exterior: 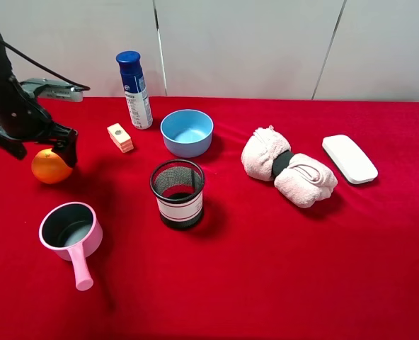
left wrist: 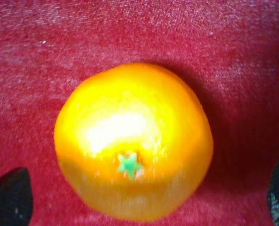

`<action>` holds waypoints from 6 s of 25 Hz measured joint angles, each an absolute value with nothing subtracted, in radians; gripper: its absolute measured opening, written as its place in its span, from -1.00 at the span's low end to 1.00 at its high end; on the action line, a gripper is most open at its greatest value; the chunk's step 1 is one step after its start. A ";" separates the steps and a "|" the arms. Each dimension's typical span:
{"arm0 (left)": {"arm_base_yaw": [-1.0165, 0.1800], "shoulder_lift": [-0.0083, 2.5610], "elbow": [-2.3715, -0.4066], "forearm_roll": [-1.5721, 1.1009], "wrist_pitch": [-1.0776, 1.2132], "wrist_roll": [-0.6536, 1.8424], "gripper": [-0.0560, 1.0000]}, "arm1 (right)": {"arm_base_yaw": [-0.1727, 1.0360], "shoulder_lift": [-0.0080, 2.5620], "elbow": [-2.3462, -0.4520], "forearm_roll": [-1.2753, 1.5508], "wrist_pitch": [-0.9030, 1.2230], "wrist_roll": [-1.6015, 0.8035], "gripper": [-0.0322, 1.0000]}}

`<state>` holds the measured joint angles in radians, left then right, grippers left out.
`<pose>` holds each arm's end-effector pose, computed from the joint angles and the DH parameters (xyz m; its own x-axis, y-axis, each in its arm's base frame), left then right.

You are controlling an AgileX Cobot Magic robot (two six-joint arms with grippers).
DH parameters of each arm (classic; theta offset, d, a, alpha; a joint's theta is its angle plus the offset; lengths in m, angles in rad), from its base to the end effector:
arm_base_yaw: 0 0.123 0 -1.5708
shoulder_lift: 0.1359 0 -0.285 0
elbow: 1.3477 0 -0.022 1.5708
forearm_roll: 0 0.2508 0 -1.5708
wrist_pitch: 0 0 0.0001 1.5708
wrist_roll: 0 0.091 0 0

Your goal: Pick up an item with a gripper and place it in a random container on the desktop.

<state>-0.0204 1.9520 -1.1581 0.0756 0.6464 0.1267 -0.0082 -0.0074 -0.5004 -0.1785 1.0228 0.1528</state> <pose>0.3656 -0.0033 0.1359 -0.9569 0.2054 -0.2053 0.1918 0.9778 0.0840 -0.0053 -0.0138 0.2815 -0.3990 0.0616 -0.9149 0.1703 0.9854 -0.0079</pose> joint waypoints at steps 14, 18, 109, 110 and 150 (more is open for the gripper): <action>-0.020 2.061 -1.165 0.099 0.596 0.127 0.99 | -0.008 -0.007 -0.500 -0.179 1.023 0.153 0.41; -0.020 2.062 -1.165 0.102 0.596 0.127 0.87 | -0.008 -0.007 -0.500 -0.179 1.023 0.153 0.41; -0.555 2.333 -2.034 0.124 1.007 -0.075 0.50 | -0.008 -0.007 -0.500 -0.179 1.023 0.153 0.41; -0.555 2.341 -2.034 0.124 1.000 -0.075 0.50 | -0.008 -0.007 -0.500 -0.179 1.023 0.153 0.41; -0.555 2.373 -2.107 0.140 1.011 -0.072 0.99 | -0.008 -0.007 -0.500 -0.179 1.023 0.153 0.41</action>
<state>-0.5551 2.3734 -2.1075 0.1404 1.0107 -0.0724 -0.0082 -0.0074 -0.5004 -0.1785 1.0228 0.1528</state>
